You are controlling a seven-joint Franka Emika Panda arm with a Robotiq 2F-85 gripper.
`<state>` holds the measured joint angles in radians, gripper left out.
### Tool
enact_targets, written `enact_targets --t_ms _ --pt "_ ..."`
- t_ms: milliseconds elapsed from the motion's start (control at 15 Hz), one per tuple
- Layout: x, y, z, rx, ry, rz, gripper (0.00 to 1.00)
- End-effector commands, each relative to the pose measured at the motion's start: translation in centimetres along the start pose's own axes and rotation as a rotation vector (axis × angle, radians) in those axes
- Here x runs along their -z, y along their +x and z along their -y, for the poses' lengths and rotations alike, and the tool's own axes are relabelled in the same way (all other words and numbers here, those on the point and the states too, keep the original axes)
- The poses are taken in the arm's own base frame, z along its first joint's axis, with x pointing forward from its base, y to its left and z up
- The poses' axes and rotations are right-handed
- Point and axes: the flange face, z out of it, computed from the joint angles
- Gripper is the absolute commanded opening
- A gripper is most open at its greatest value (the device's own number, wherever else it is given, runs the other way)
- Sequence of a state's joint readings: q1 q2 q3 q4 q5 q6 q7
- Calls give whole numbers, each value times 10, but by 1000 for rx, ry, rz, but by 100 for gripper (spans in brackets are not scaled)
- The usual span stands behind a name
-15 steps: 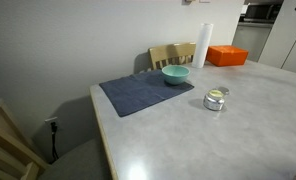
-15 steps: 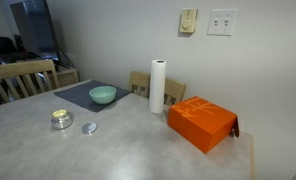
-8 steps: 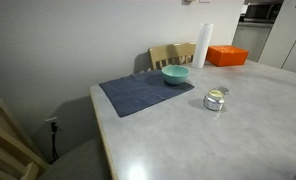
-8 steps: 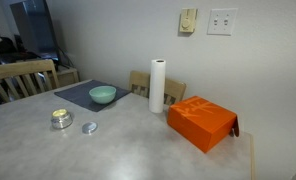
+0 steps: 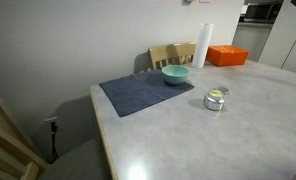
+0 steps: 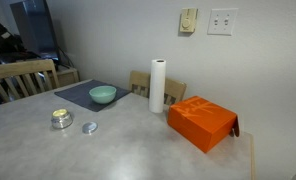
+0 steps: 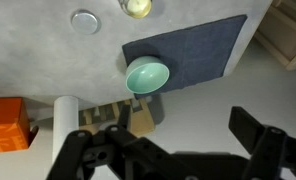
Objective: Place the lid on top of the silver container
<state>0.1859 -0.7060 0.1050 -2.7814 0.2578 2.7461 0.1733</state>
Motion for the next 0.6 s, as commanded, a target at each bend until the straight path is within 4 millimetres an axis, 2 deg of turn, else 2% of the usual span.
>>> enact_targets --t_ms 0,267,333,400,533 --pt "-31 7 -21 -20 -97 -44 100" --pt "-71 2 -58 -167 -180 111 100" --pt "-78 3 -63 -173 -138 179 100" --pt "-61 -2 -54 -145 -154 91 100" --pt "-73 -3 -63 -171 -153 144 100"
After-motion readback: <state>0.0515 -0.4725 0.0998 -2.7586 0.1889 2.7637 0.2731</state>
